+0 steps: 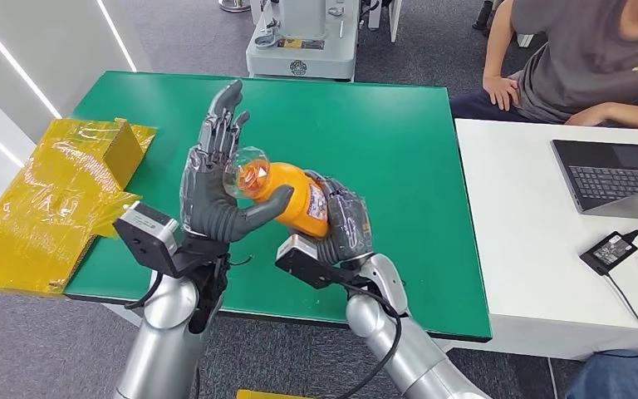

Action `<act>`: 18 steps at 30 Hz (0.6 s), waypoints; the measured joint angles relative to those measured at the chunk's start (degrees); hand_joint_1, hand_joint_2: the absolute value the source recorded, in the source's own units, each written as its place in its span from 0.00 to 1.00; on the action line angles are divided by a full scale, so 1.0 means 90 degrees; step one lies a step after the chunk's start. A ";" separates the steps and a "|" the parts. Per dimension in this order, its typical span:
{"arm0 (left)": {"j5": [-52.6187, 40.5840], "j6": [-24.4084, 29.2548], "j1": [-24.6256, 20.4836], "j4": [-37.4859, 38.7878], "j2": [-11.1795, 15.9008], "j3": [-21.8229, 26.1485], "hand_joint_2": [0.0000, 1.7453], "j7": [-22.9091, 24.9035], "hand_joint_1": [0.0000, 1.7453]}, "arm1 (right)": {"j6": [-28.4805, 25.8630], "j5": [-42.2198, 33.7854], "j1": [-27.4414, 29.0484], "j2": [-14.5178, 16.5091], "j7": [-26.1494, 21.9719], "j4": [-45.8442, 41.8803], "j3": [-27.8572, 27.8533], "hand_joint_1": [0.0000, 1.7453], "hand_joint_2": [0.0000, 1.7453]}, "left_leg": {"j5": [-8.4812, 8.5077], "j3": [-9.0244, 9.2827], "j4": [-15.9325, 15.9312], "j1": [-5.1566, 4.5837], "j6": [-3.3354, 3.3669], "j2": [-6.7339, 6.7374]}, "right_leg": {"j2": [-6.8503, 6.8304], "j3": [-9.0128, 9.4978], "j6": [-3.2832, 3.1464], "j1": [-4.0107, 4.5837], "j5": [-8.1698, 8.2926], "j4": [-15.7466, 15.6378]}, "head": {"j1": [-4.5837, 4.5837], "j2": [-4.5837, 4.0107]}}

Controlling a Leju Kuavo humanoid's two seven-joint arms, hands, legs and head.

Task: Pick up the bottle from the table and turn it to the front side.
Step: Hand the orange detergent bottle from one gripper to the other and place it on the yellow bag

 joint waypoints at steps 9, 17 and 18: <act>0.0019 -0.0018 0.0065 -0.0121 0.0019 0.0000 1.00 0.0002 0.91 | -0.0061 -0.0001 0.0064 -0.0001 -0.0012 0.0001 0.0045 1.00 1.00 | 0.0000 0.0000 0.0000 0.0000 0.0000 0.0000 | 0.0000 0.0000 0.0000 0.0000 0.0000 -0.0001 | 0.0000 0.0000; 0.0029 -0.0019 0.0052 -0.0114 0.0020 -0.0003 1.00 0.0007 0.51 | -0.0217 -0.0066 0.0118 -0.0002 -0.0138 -0.0012 0.0039 1.00 1.00 | 0.0000 0.0001 0.0000 0.0000 0.0000 0.0001 | 0.0001 -0.0001 0.0000 0.0000 0.0000 -0.0001 | 0.0001 0.0000; 0.0038 -0.0018 0.0047 -0.0108 0.0020 -0.0004 1.00 0.0009 0.42 | -0.0234 -0.0083 0.0118 -0.0002 -0.0160 -0.0013 0.0039 1.00 1.00 | 0.0000 0.0001 0.0000 0.0000 0.0000 0.0001 | 0.0001 -0.0001 0.0000 0.0000 0.0000 -0.0001 | 0.0000 0.0000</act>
